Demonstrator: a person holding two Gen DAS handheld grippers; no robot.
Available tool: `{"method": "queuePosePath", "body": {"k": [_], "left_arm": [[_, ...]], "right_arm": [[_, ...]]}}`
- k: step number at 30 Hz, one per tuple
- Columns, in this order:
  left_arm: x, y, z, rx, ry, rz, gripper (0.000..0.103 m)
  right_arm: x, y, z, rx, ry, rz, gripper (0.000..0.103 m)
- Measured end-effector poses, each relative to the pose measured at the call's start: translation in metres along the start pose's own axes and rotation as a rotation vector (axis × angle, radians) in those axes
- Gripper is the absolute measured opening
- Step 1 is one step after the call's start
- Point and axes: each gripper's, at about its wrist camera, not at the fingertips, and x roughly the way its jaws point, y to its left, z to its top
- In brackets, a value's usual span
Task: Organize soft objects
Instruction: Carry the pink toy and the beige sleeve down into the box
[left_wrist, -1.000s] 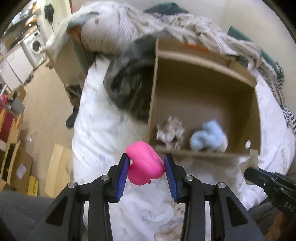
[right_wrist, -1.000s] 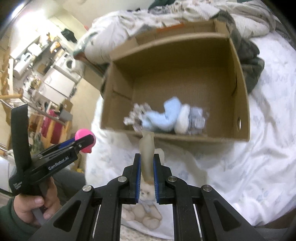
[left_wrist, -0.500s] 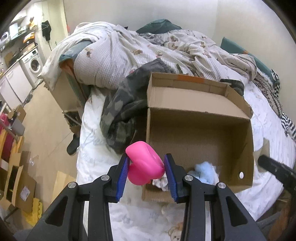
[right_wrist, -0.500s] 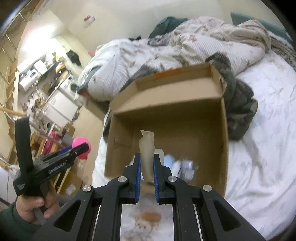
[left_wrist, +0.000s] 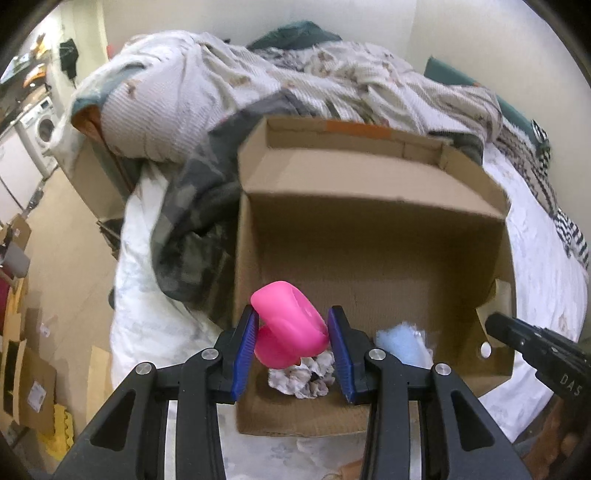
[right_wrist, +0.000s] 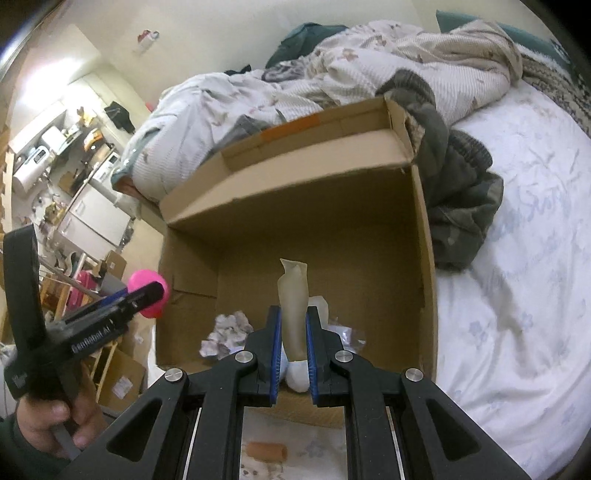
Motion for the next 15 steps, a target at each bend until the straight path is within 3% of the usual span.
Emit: {"method": "queuePosePath", "body": {"k": [15], "left_arm": [[0.021,-0.006,-0.004,0.035,0.025,-0.028,0.035]], "right_arm": [[0.035,0.005,-0.007,-0.041,0.104,-0.032,0.014]]}}
